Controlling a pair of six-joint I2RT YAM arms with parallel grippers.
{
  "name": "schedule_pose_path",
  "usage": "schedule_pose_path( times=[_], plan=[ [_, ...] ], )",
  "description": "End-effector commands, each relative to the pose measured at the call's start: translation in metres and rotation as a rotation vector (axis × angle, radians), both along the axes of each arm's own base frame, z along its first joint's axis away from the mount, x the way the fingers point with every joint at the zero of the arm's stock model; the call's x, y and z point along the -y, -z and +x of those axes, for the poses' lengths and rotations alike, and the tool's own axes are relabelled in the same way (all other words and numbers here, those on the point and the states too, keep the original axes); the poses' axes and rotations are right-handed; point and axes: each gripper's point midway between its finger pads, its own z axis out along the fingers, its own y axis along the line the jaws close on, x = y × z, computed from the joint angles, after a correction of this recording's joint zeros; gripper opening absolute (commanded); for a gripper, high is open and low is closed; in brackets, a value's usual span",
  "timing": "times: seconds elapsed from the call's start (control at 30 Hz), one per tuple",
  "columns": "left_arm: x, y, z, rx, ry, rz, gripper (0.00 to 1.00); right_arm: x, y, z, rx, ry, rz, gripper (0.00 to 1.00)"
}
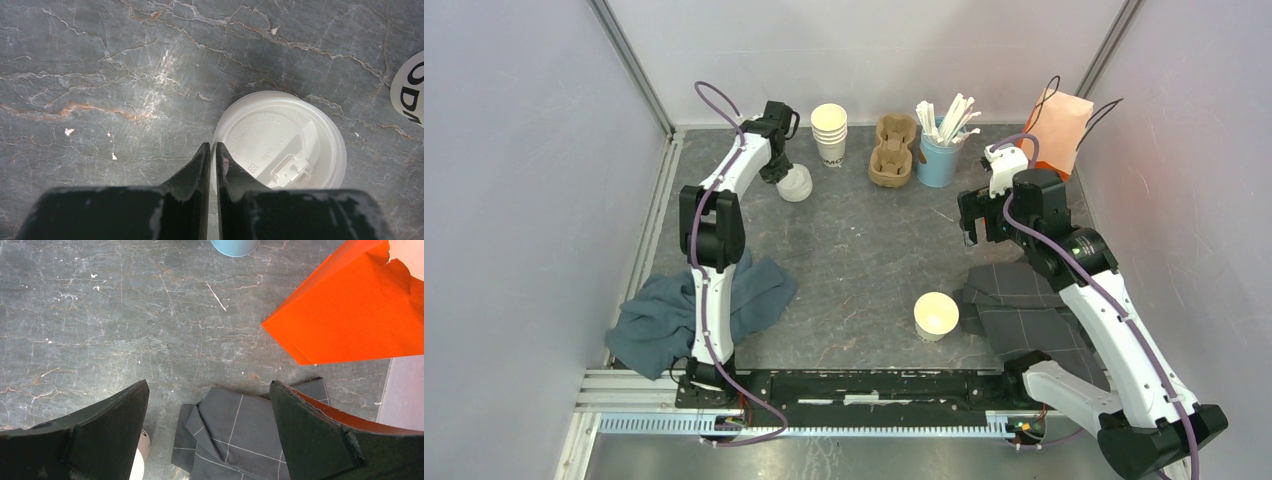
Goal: Pack the takeout coffee
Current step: Close the cup lid on the coffee cup.
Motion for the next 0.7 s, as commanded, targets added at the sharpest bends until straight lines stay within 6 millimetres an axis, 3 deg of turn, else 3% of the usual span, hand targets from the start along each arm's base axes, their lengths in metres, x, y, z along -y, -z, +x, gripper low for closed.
schedule_pose_path(
  times=[0.0, 0.2, 0.67],
  plan=[
    [0.001, -0.015, 0.010, 0.045, -0.004, -0.005, 0.11, 0.001, -0.017, 0.008, 0.065, 0.008, 0.007, 0.98],
    [0.000, -0.024, 0.010, 0.060, 0.001, 0.001, 0.02, -0.001, -0.017, 0.008, 0.064, 0.002, 0.014, 0.98],
    [0.001, -0.060, 0.009, 0.125, 0.015, -0.014, 0.02, -0.005, -0.021, 0.006, 0.073, -0.009, 0.036, 0.98]
  ],
)
